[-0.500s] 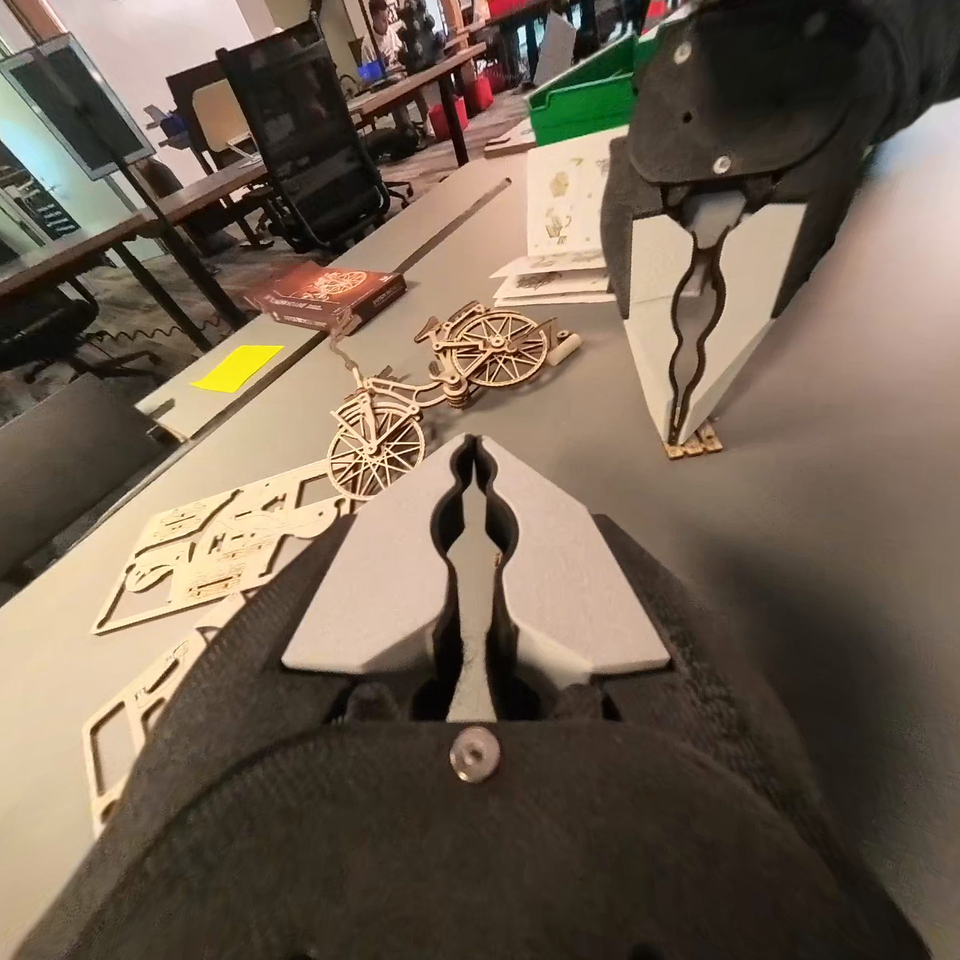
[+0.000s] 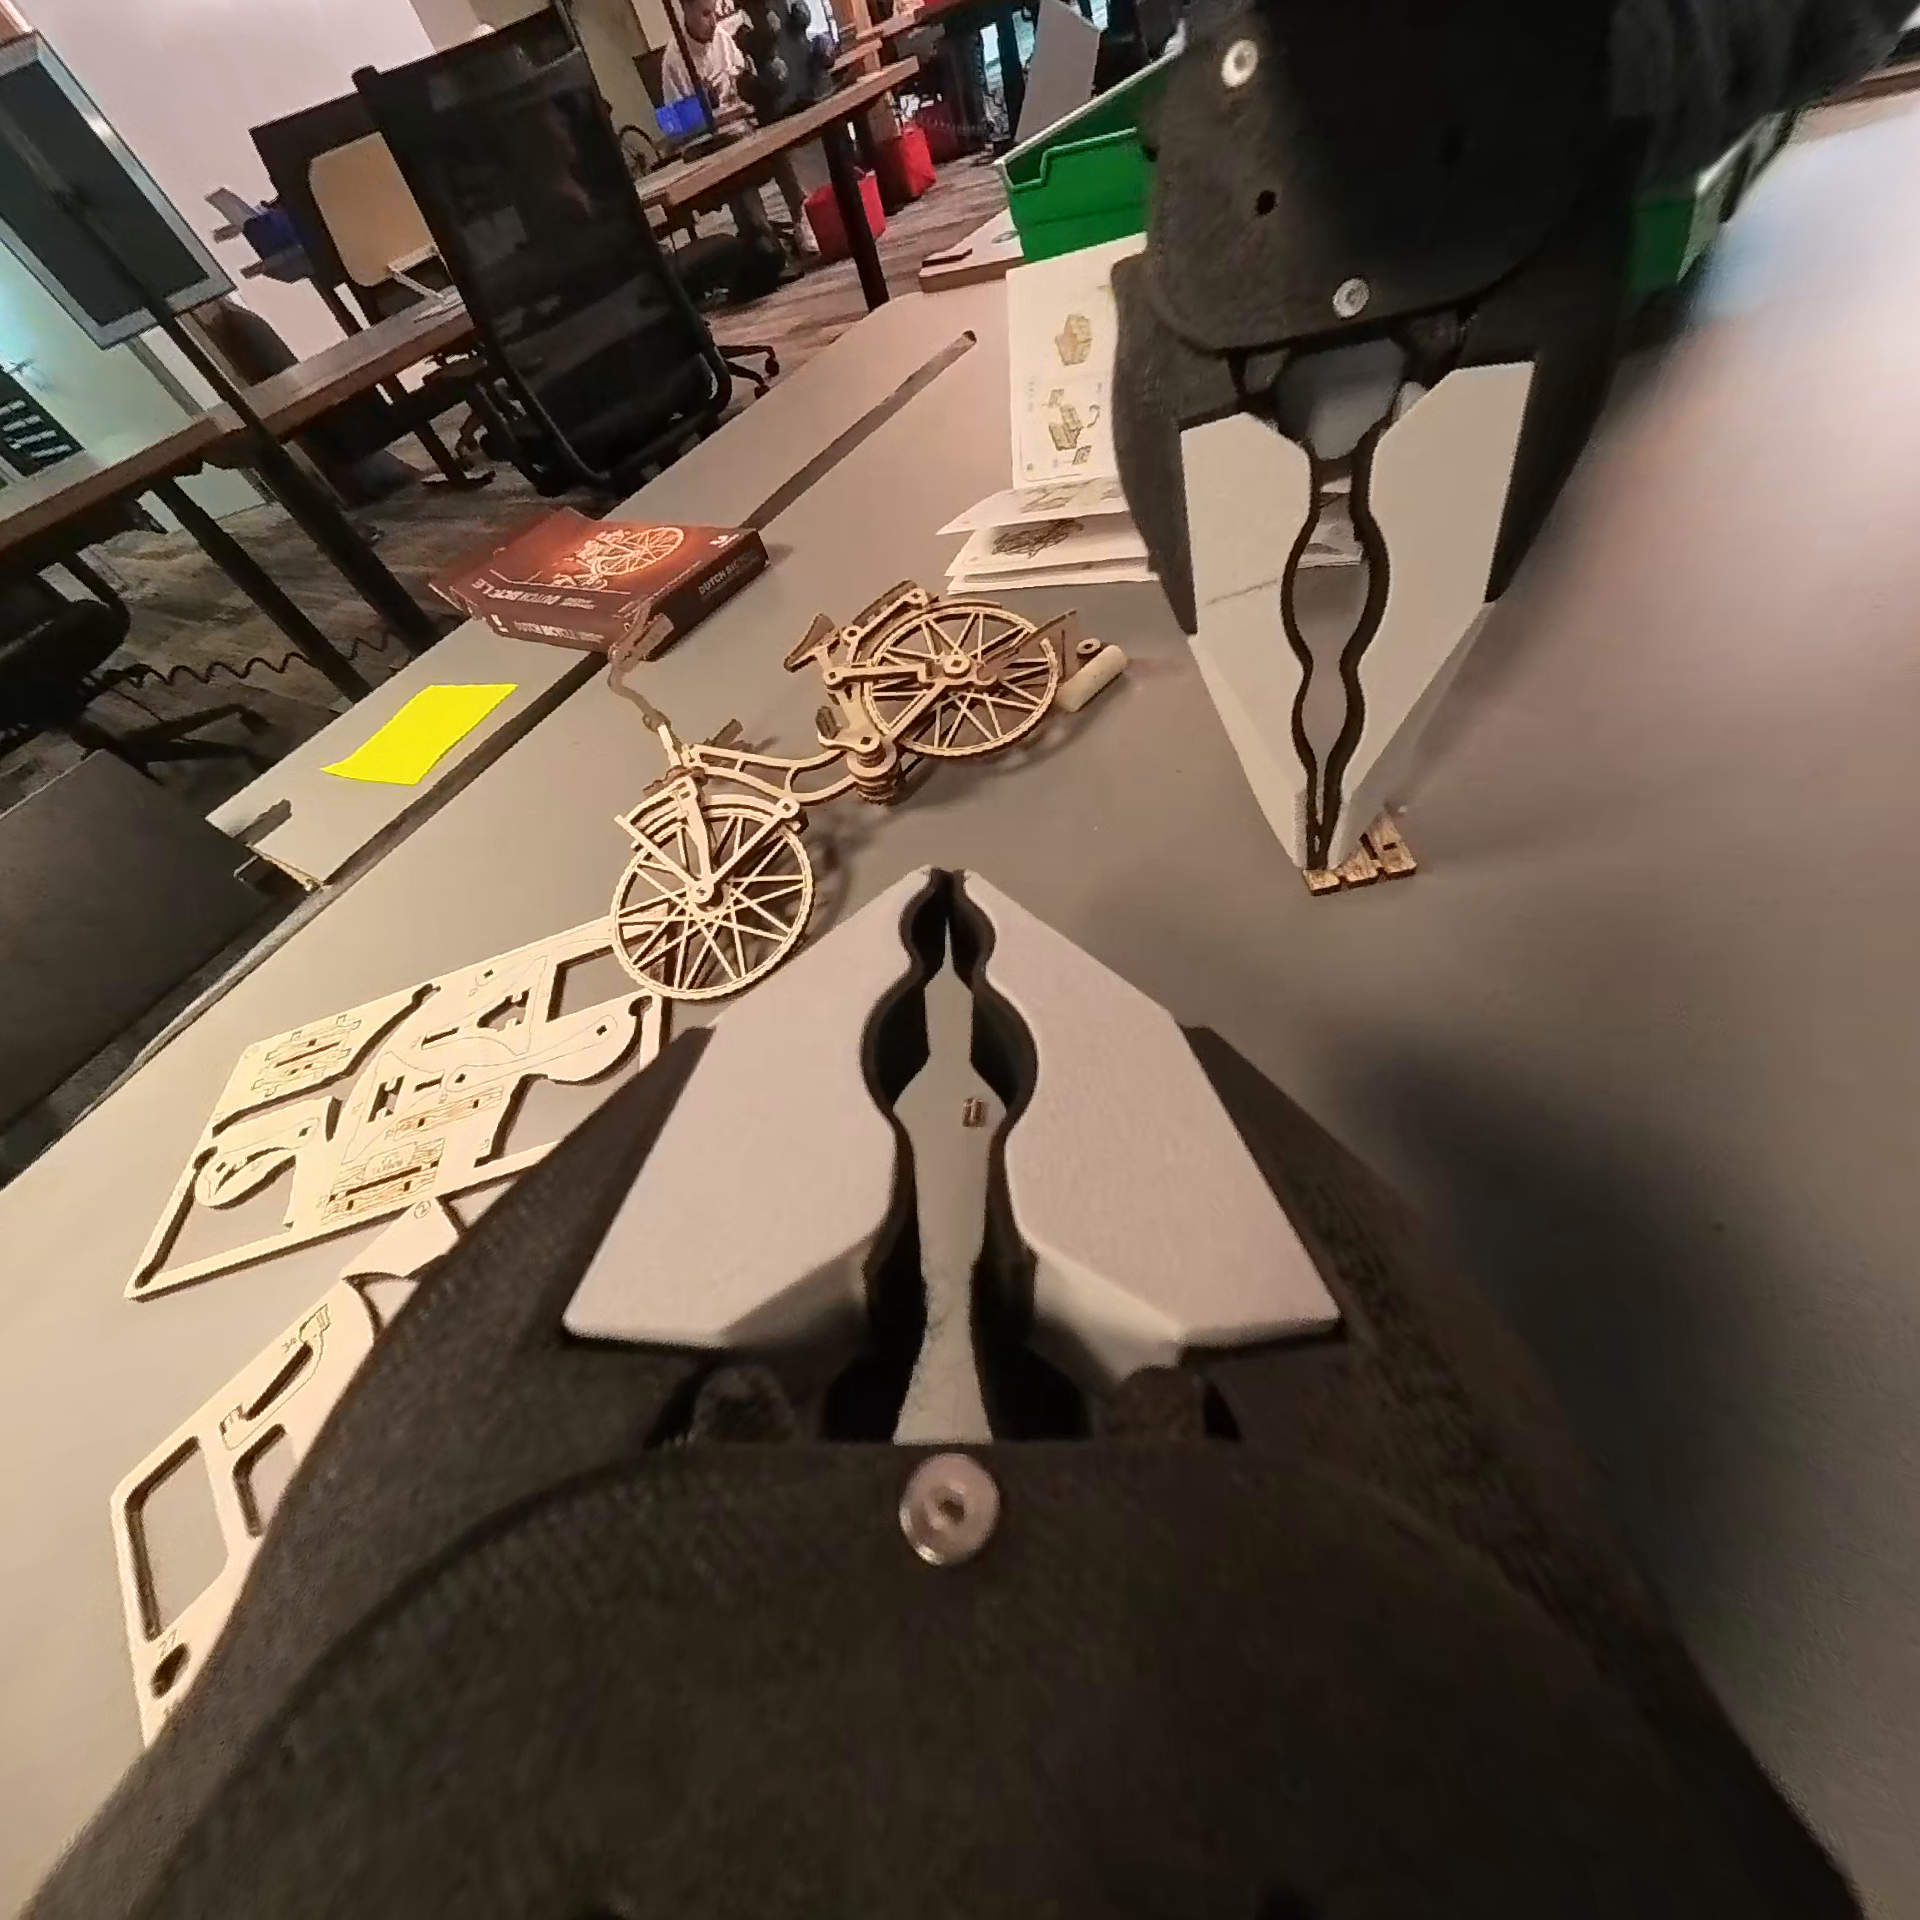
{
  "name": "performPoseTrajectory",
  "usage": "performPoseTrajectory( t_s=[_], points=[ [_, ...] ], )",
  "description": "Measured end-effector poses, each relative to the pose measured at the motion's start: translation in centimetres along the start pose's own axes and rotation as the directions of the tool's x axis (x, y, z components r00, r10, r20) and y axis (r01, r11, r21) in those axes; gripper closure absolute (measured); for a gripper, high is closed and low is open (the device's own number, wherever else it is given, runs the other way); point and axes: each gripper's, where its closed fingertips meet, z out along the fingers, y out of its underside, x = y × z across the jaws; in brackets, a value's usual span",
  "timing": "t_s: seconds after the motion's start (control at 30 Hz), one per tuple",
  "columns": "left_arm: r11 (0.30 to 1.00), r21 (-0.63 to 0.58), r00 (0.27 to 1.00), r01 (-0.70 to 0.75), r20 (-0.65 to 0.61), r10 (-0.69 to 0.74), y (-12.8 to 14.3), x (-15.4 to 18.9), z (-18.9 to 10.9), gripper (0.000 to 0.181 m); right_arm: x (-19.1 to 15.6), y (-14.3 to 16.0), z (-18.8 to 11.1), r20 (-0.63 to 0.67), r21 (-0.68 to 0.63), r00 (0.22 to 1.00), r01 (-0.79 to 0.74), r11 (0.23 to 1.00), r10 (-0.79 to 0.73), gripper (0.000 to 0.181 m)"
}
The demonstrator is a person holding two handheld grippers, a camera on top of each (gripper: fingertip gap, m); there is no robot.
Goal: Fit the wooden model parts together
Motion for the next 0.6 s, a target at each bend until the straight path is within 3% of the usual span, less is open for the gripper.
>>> performPoseTrajectory(
  t_s=[0.33, 0.6],
  points=[
    [1.000, 0.005, 1.000, 0.018, -0.010, -0.018, 0.0, 0.0, 0.1, 0.181, -0.2, 0.6, -0.6, -0.008, 0.102, 0.988, -0.150, 0.983, 0.152, 0.181],
    [1.000, -0.006, 1.000, 0.008, -0.028, -0.008, 0.2, 0.4, 0.3, 0.181, -0.4, 1.1, -0.8, -0.019, 0.077, 0.993, -0.114, 0.990, 0.116, 0.181]
  ],
)
